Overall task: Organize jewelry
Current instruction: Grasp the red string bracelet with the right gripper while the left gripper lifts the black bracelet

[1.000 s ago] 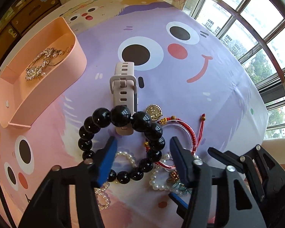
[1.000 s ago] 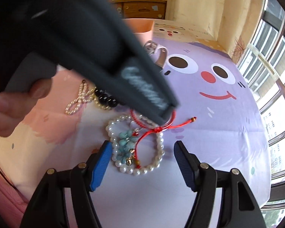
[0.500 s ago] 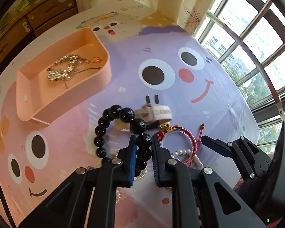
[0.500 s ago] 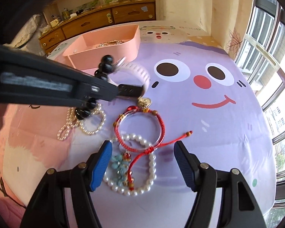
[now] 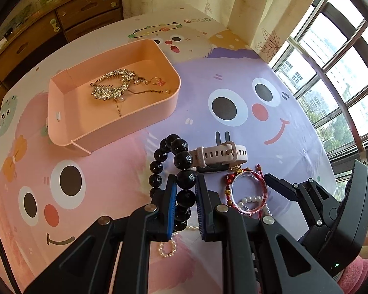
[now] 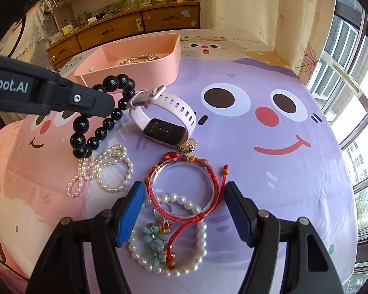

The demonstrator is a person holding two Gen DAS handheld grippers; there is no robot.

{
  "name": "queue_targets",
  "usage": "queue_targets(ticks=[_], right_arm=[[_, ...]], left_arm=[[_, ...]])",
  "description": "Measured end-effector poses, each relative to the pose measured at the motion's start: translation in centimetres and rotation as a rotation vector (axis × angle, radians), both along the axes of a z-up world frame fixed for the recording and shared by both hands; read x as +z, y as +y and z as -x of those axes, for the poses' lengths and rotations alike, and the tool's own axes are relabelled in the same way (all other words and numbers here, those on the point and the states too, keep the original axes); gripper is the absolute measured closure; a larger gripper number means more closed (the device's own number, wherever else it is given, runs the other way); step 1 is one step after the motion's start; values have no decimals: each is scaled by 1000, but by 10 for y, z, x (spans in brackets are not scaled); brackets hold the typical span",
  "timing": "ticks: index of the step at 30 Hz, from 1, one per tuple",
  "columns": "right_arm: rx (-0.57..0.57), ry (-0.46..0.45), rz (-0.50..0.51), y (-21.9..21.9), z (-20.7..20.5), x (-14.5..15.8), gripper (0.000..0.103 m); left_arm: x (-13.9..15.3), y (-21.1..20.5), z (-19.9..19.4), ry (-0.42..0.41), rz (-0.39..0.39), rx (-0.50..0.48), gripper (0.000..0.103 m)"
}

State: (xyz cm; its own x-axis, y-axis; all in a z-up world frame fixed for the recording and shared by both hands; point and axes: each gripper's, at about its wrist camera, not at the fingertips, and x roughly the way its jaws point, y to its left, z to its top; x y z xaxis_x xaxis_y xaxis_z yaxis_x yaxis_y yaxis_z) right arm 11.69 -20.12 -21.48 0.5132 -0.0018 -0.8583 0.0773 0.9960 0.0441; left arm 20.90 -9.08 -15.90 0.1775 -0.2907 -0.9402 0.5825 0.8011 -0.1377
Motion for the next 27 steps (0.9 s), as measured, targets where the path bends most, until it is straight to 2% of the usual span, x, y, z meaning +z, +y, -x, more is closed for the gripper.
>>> queue_targets(ticks=[2, 15, 20, 27], right_arm=[[5, -7, 4, 0, 0, 0, 42], [18, 15, 31, 6, -1, 3, 43], [69, 18, 30, 15, 1, 10, 43], [167, 8, -18, 42, -1, 30, 43]], left_arm=[[0, 1, 0, 0, 2, 3, 90], [10, 20, -8, -21, 22, 36, 90], [19, 33, -20, 10, 72, 69, 90], [33, 58, -35, -26, 95, 108, 90]])
